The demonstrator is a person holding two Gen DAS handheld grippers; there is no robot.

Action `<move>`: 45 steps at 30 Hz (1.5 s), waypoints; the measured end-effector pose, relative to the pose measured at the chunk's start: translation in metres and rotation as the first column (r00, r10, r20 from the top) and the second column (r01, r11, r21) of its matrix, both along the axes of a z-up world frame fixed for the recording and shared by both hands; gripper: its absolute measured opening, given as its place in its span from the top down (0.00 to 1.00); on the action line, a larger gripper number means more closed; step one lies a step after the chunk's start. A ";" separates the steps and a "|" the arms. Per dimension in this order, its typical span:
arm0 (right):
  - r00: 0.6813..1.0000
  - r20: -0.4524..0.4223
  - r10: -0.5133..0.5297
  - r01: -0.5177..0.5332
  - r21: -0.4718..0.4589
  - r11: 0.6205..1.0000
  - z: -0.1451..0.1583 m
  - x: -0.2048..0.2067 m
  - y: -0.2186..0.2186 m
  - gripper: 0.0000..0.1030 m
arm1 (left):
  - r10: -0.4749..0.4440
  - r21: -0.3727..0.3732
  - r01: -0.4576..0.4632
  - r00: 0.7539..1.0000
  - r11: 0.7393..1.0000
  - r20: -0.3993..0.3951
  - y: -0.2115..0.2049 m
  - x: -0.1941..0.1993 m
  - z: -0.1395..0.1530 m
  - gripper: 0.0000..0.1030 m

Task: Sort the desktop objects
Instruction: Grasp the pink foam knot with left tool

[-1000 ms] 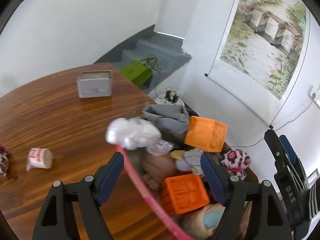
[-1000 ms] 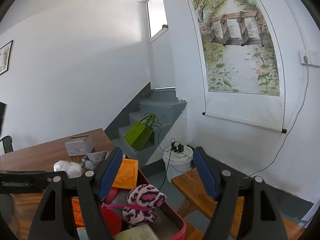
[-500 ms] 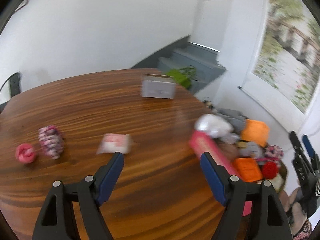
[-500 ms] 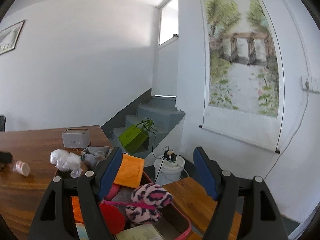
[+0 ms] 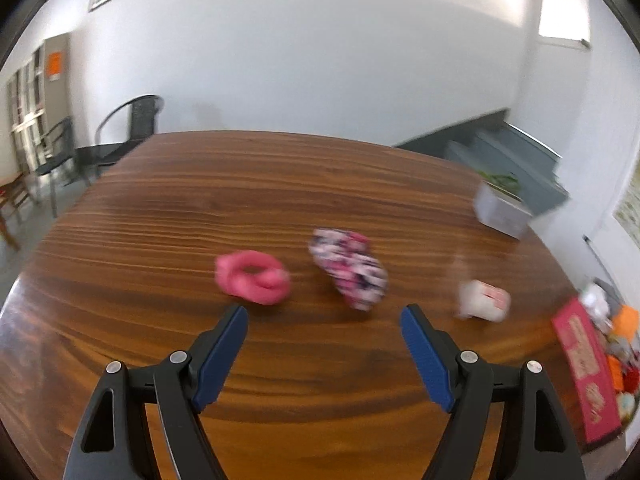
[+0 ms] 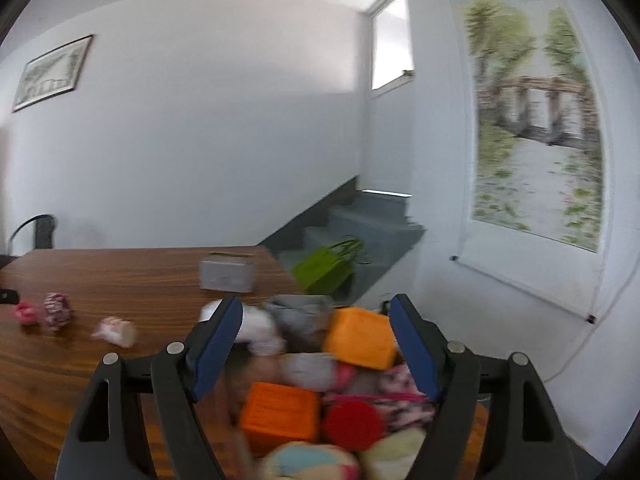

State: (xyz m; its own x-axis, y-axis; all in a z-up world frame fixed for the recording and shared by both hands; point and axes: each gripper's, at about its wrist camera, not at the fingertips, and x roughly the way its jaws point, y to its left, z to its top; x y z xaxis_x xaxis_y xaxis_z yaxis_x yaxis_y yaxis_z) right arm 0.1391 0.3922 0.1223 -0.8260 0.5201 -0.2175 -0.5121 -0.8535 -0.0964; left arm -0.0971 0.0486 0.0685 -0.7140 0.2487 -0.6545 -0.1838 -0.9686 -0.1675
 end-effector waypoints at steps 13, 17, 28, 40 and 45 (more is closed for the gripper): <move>0.972 0.080 0.220 -0.215 -0.059 0.975 -0.021 -0.046 -0.067 0.23 | 0.097 -0.016 -0.096 0.992 0.995 0.080 -0.028 -0.058 -0.036 0.22; 0.966 0.116 0.230 -0.222 -0.073 0.972 -0.032 -0.053 -0.068 0.23 | 0.079 -0.022 -0.077 0.992 0.997 0.096 -0.019 -0.072 -0.044 0.22; 0.953 0.177 0.246 -0.232 -0.095 0.968 -0.046 -0.062 -0.071 0.23 | 0.058 -0.035 -0.054 0.990 0.998 0.129 -0.005 -0.095 -0.055 0.22; 0.911 0.234 0.339 -0.303 -0.177 0.937 -0.053 -0.088 -0.085 0.23 | 0.047 -0.040 -0.042 0.990 0.998 0.135 -0.007 -0.100 -0.059 0.38; 0.874 0.266 0.407 -0.321 -0.313 0.894 -0.057 -0.130 -0.083 0.23 | 0.061 -0.003 -0.061 0.992 0.998 0.111 -0.016 -0.095 -0.048 0.38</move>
